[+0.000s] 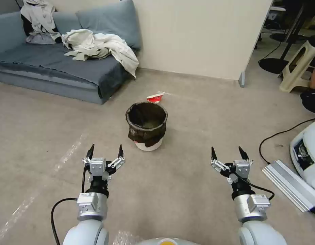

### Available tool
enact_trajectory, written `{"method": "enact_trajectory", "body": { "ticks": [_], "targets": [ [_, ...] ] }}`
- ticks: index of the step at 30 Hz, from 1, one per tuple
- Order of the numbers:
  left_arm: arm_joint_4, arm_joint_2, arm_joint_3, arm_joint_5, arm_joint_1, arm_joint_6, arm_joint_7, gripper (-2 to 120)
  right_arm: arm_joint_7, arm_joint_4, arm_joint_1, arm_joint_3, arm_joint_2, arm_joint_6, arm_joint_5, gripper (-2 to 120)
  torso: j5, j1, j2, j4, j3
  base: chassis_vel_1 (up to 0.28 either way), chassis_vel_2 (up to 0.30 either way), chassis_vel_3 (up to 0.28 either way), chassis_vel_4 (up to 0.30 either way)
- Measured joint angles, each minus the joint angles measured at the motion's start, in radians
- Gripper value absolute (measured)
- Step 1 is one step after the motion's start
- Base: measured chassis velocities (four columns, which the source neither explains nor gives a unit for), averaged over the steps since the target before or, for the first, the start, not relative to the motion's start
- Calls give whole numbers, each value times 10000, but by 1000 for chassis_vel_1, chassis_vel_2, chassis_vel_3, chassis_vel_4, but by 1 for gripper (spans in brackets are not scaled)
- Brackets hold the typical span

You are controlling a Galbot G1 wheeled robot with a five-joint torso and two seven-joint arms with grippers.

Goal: Pick up the trash can from the floor.

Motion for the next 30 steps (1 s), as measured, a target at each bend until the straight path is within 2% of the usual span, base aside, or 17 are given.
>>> {"method": "enact_trajectory", "body": {
  "ticks": [24, 30],
  "targets": [
    [48, 76, -36, -102, -448, 650, 5, 100, -11, -97, -28, 3, -13, 151, -92, 100, 0, -1, 0, 1, 0, -131, 125, 132, -127],
    [249, 292, -69, -438, -962, 1319, -9, 100, 108, -156, 23, -68, -19, 267, -78, 100, -1, 0, 0, 1, 1, -134, 127, 134, -140]
  ]
}}
